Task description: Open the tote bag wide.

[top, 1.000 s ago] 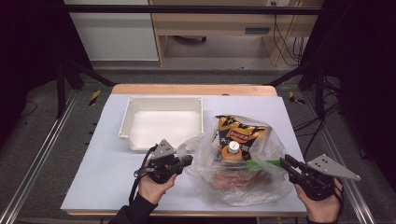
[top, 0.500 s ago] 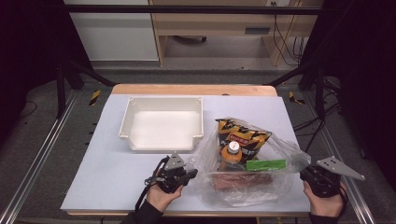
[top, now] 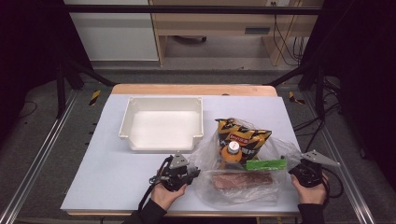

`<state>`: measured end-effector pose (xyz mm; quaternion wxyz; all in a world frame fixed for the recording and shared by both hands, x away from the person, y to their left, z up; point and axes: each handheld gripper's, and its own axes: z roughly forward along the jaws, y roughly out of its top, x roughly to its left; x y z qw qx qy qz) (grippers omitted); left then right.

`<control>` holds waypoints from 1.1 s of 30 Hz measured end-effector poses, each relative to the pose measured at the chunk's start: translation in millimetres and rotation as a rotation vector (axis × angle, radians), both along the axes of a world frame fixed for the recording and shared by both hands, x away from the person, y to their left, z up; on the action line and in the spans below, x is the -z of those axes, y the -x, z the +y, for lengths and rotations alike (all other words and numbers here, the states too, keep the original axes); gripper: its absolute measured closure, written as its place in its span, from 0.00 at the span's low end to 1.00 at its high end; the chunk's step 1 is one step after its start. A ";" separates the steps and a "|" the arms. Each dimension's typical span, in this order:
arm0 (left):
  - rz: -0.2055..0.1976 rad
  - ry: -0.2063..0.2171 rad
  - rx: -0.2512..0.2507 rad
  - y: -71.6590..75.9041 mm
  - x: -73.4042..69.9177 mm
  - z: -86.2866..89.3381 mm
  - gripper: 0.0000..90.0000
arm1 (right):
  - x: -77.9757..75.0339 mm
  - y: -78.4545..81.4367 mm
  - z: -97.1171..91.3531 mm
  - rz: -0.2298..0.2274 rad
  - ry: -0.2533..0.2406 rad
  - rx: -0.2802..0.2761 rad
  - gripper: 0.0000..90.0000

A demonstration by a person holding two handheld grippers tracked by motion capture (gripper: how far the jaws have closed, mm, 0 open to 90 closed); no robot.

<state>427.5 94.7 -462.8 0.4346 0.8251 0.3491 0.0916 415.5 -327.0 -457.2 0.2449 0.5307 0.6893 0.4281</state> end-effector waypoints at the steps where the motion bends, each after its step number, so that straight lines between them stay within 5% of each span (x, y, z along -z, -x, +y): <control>1: 0.003 0.003 -0.004 -0.1 -0.8 1.4 0.79 | -0.9 1.2 -2.7 -0.003 -0.010 0.007 0.93; 7: -0.067 0.031 -0.032 11.2 -21.3 20.4 0.39 | -16.0 22.4 -19.7 -0.052 -0.025 0.014 0.68; 10: -0.097 0.061 -0.041 17.0 -30.7 29.3 0.29 | -26.2 31.0 -25.7 -0.090 -0.040 0.021 0.64; 13: -0.140 0.108 -0.045 24.9 -50.2 39.5 0.23 | -55.8 49.0 -32.9 -0.178 -0.058 0.030 0.59; 19: -0.204 0.123 -0.041 24.4 -80.2 33.8 0.21 | -101.4 56.9 -23.2 -0.288 -0.081 -0.011 0.55; 21: -0.235 0.109 -0.057 11.8 -99.5 26.0 0.22 | -113.5 52.7 -16.4 -0.305 -0.072 -0.029 0.54; 26: -0.244 0.079 -0.082 -18.3 -119.8 9.7 0.24 | -137.9 33.5 2.0 -0.328 -0.077 -0.071 0.50; 30: -0.224 0.046 -0.061 -38.6 -118.8 -11.4 0.29 | -150.0 12.6 23.7 -0.303 -0.053 -0.125 0.45; 33: -0.187 0.018 -0.034 -47.0 -106.3 -27.4 0.33 | -144.6 -4.0 38.6 -0.232 -0.009 -0.154 0.43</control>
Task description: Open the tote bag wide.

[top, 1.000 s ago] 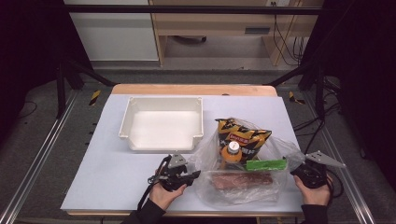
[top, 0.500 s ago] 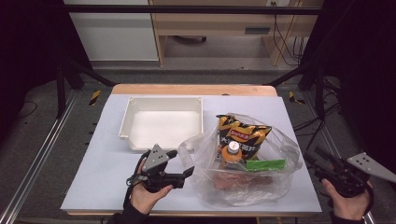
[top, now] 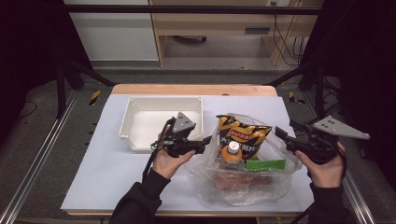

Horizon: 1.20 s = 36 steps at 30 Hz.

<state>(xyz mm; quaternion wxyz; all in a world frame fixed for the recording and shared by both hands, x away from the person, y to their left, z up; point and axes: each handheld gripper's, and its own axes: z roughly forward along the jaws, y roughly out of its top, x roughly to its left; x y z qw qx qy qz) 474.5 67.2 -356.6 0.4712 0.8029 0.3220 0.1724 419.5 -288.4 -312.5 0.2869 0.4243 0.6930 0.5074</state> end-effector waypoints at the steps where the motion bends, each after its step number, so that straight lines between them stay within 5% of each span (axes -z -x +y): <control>1: 0.011 -0.014 0.004 -2.0 4.9 -4.3 0.34 | 4.8 -3.9 3.9 0.024 0.022 -0.001 0.43; 5: 0.060 -0.071 0.024 -7.3 24.4 -15.6 0.50 | 31.8 -10.3 8.2 0.103 0.086 -0.006 0.58; 9: 0.109 -0.131 0.028 -10.7 38.6 -21.0 0.72 | 55.2 -10.5 -2.2 0.159 0.091 -0.007 0.83; 13: 0.133 -0.132 0.035 -15.5 44.9 -22.3 0.98 | 68.6 -12.6 -11.7 0.165 0.092 0.002 0.99; 18: 0.111 -0.144 -0.015 -20.0 46.8 -22.8 1.00 | 74.3 -20.0 -19.3 0.130 0.076 0.029 1.00; 22: 0.120 -0.157 -0.044 -21.4 53.2 -25.9 1.00 | 86.4 -30.4 -23.7 0.162 0.078 0.043 1.00; 27: 0.129 -0.173 -0.066 -16.1 70.1 -31.8 1.00 | 126.3 -45.7 -27.5 0.265 0.135 0.060 1.00; 31: 0.128 -0.155 -0.072 -14.4 82.7 -31.7 1.00 | 142.7 -49.0 -27.9 0.295 0.148 0.068 0.99; 36: 0.124 -0.187 -0.082 -13.7 96.7 -35.2 1.00 | 156.0 -53.9 -27.2 0.324 0.160 0.075 0.99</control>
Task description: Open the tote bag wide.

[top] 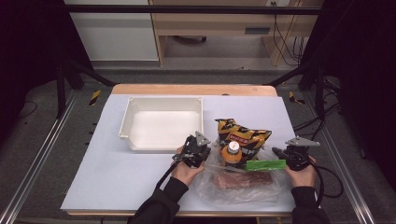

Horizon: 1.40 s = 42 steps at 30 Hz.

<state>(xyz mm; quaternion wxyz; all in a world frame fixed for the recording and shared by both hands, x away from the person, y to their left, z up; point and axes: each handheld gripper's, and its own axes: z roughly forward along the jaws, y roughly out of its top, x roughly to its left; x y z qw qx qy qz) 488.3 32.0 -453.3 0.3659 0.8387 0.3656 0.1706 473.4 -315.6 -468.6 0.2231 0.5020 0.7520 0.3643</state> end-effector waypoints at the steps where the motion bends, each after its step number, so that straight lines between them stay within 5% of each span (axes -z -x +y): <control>1: 0.003 -0.006 -0.002 -1.0 2.9 0.0 1.00 | 2.5 -0.8 0.0 0.013 0.002 0.010 0.99; 8: 0.033 -0.024 -0.012 -3.8 21.7 -0.5 0.99 | 12.5 -4.7 2.7 0.033 0.076 0.015 0.89; 12: 0.027 -0.001 -0.018 -1.9 17.7 4.7 0.81 | 8.0 -1.4 -1.6 0.012 0.062 0.037 0.81; 15: 0.012 0.045 -0.018 4.2 3.8 15.9 0.66 | -11.7 12.5 -11.5 -0.096 -0.009 0.062 0.67; 19: -0.023 0.106 -0.021 14.8 -12.2 30.3 0.49 | -34.3 33.6 -25.0 -0.171 -0.135 0.077 0.58; 23: -0.039 0.182 -0.026 22.8 -29.0 44.4 0.42 | -54.1 50.4 -29.1 -0.234 -0.164 0.063 0.54; 29: -0.095 0.209 0.004 41.1 -53.7 55.6 0.43 | -84.8 66.8 -20.4 -0.297 -0.175 0.034 0.44; 35: -0.118 0.213 0.043 59.2 -64.8 58.2 0.56 | -107.6 76.4 -12.4 -0.351 -0.184 0.025 0.30; 42: -0.137 0.226 0.054 62.8 -70.4 57.9 0.67 | -123.6 76.0 -3.5 -0.371 -0.180 0.010 0.23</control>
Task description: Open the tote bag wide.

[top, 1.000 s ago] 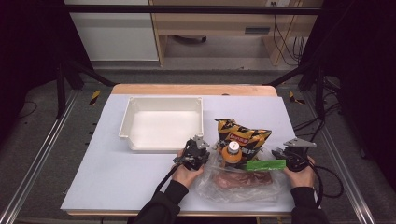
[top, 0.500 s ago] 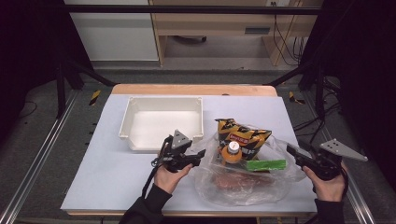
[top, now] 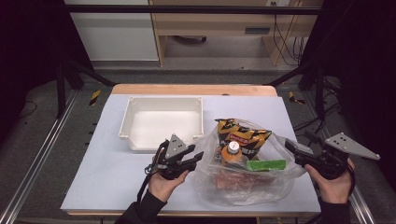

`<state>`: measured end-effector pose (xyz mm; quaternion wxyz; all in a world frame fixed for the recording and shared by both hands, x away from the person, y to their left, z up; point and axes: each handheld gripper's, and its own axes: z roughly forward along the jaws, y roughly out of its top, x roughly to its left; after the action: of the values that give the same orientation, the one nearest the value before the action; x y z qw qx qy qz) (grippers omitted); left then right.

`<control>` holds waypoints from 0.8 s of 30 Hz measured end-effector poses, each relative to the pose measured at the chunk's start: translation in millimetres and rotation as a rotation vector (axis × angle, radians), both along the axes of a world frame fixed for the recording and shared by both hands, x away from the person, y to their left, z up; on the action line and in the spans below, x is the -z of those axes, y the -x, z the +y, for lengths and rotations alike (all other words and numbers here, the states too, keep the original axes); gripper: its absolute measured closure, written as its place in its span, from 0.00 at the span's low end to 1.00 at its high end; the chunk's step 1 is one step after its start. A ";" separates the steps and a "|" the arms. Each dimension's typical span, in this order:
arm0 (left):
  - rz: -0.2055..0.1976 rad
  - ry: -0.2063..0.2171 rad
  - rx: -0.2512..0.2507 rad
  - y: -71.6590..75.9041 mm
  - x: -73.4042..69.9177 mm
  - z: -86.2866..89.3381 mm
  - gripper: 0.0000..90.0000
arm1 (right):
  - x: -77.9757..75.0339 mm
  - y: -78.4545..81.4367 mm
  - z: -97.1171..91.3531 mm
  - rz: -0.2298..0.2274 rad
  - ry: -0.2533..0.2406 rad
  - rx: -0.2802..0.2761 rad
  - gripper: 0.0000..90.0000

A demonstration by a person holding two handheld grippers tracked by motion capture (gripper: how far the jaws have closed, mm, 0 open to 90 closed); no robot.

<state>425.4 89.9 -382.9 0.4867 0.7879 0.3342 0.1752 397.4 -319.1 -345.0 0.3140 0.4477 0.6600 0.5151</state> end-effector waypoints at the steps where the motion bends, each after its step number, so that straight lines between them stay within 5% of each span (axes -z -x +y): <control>1: -0.003 0.002 0.008 0.9 -0.6 -0.3 0.67 | -1.6 -2.0 2.9 0.006 -0.005 -0.012 0.22; 8: 0.019 -0.041 0.051 1.7 16.8 -16.7 0.71 | 5.7 -6.3 9.6 0.026 0.002 -0.028 0.17; 9: 0.038 -0.066 0.060 -1.1 28.5 -24.4 0.72 | 15.7 -9.0 14.2 0.066 0.029 -0.046 0.14; 16: 0.091 -0.117 0.066 -10.5 60.7 -37.3 0.75 | 43.7 -9.9 22.3 0.129 0.062 -0.060 0.07; 24: 0.096 -0.127 0.050 -15.6 69.2 -39.1 0.78 | 25.7 1.6 31.6 0.048 0.047 -0.096 0.03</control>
<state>441.0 50.8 -452.1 0.4231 0.8328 0.3257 0.1459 395.8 -287.5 -370.7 0.2834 0.4201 0.7001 0.5031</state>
